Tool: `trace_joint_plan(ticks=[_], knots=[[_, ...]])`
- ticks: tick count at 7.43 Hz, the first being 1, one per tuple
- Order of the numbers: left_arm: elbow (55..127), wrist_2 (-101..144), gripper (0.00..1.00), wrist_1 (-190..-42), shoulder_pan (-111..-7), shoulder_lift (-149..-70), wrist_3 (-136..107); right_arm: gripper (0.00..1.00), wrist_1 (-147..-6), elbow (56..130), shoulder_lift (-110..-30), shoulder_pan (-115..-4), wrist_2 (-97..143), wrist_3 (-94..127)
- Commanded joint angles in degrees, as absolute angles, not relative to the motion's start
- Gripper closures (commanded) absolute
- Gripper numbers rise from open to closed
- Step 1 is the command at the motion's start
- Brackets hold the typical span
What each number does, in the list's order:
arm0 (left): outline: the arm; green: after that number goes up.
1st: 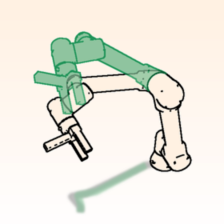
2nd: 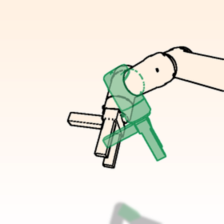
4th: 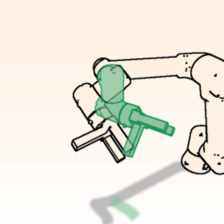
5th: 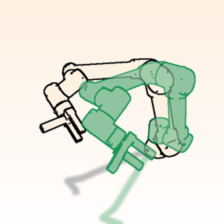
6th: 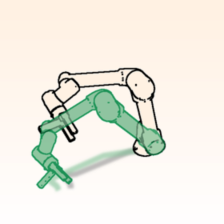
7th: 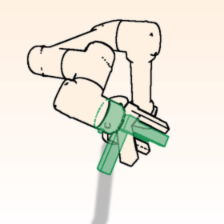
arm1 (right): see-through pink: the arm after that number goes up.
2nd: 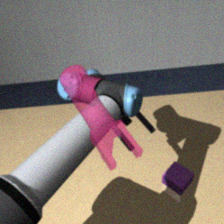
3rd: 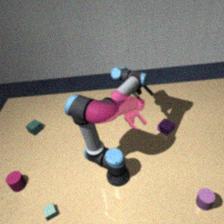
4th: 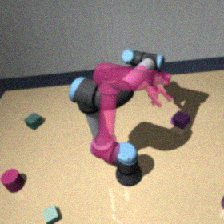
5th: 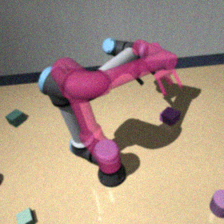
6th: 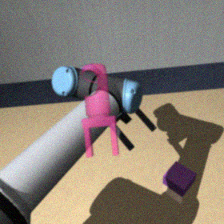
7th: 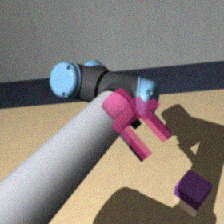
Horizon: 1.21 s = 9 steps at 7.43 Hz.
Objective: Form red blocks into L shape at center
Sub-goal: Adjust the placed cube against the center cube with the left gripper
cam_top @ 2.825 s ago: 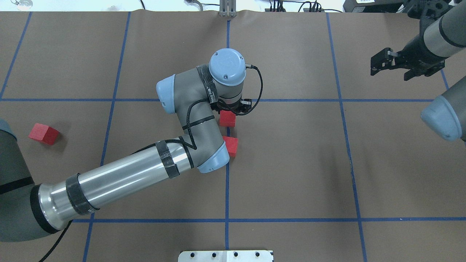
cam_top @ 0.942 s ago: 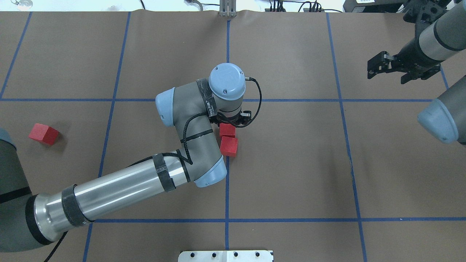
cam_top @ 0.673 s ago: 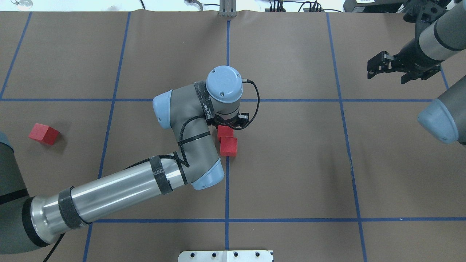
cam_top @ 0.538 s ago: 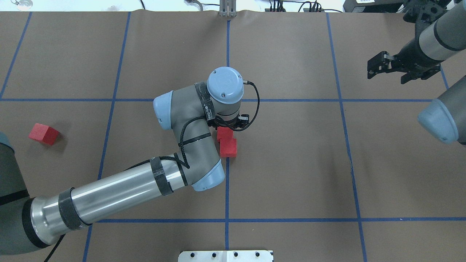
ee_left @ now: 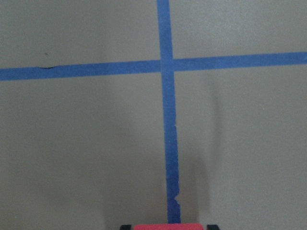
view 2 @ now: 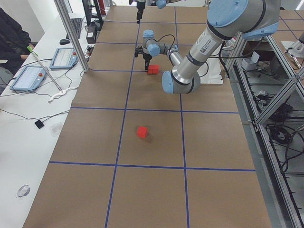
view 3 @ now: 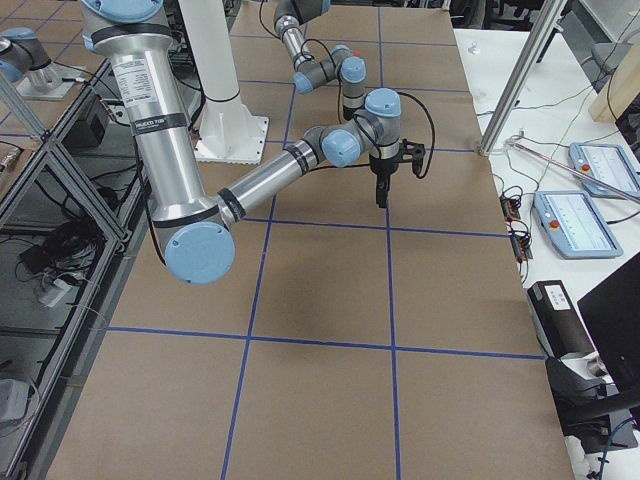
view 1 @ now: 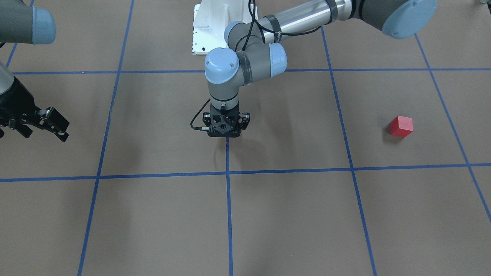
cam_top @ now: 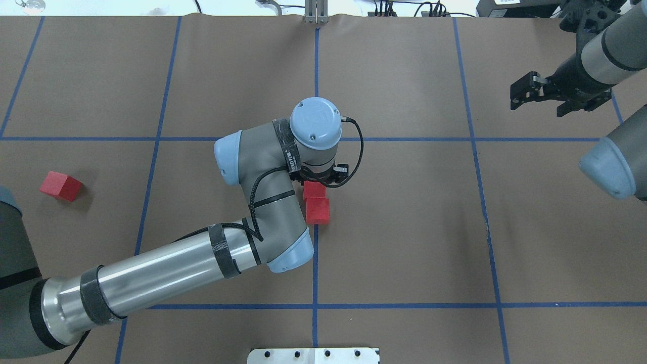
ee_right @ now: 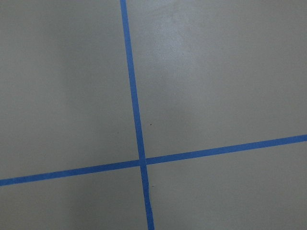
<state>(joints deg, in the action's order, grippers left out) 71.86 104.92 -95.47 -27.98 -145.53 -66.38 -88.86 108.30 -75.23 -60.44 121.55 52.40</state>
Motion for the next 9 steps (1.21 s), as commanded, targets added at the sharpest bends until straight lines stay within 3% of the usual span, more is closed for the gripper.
trace_joint_plan(ticks=[1, 8, 9], knots=[[71.81, 104.94, 1.00, -95.54, -27.51, -145.55, -66.45, 0.01, -88.86, 108.19, -75.23, -60.29, 121.55, 52.38], [71.98, 104.94, 1.00, -95.80, -27.51, -145.46, -66.53, 0.01, -88.86, 108.02, -75.23, -59.77, 121.46, 52.38], [71.98, 104.94, 0.60, -95.89, -27.51, -145.46, -66.62, 0.01, -88.86, 108.02, -75.23, -59.68, 121.46, 52.38]])
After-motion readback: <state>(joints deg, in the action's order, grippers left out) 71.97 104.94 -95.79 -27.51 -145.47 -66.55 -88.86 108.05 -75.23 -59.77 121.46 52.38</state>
